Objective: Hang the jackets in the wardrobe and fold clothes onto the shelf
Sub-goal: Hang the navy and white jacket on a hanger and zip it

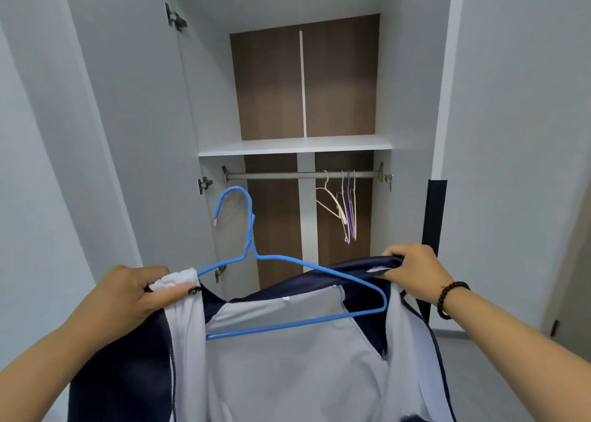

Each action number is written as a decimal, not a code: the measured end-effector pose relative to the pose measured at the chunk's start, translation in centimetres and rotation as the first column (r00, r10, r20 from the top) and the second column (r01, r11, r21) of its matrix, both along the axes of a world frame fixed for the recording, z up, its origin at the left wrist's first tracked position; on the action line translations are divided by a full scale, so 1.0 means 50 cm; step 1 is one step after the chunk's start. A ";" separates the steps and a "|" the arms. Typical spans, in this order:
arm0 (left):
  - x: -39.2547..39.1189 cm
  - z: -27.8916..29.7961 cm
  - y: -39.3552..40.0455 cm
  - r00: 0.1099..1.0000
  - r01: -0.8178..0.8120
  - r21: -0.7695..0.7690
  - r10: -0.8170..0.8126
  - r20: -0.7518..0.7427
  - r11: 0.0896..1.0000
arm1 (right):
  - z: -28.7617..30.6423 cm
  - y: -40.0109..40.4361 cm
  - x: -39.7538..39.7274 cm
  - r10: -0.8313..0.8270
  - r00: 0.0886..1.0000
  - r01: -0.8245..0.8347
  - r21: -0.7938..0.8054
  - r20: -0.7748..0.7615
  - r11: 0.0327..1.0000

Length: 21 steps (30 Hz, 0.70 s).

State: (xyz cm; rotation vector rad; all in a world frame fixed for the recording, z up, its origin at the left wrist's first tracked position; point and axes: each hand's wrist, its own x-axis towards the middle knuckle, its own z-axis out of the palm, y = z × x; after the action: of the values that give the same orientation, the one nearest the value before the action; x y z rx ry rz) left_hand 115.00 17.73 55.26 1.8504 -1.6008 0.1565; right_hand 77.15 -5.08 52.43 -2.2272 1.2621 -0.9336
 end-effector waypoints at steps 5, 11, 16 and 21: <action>-0.041 -0.008 -0.020 0.989 -0.097 0.022 0.094 0.111 0.995 | 0.035 0.037 0.020 -0.048 0.998 0.043 -0.126 -0.039 0.991; -0.105 -0.031 -0.044 0.991 -0.103 0.052 0.098 0.096 0.993 | 0.053 0.097 0.088 0.006 0.971 -0.025 0.077 0.240 0.997; -0.135 -0.043 -0.054 0.998 -0.034 0.010 0.034 -0.047 0.999 | 0.064 0.134 0.144 0.028 0.905 -0.163 0.284 0.425 0.945; -0.117 -0.045 -0.036 0.991 -0.053 -0.095 0.041 -0.127 0.994 | 0.043 0.131 0.144 -0.008 0.965 -0.045 0.196 0.262 0.980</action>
State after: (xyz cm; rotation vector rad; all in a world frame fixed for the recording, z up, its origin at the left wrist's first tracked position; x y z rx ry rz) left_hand 109.16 15.92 53.01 1.7874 -1.4396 0.1355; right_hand 84.37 1.48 54.59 -1.8879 1.1560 -1.0080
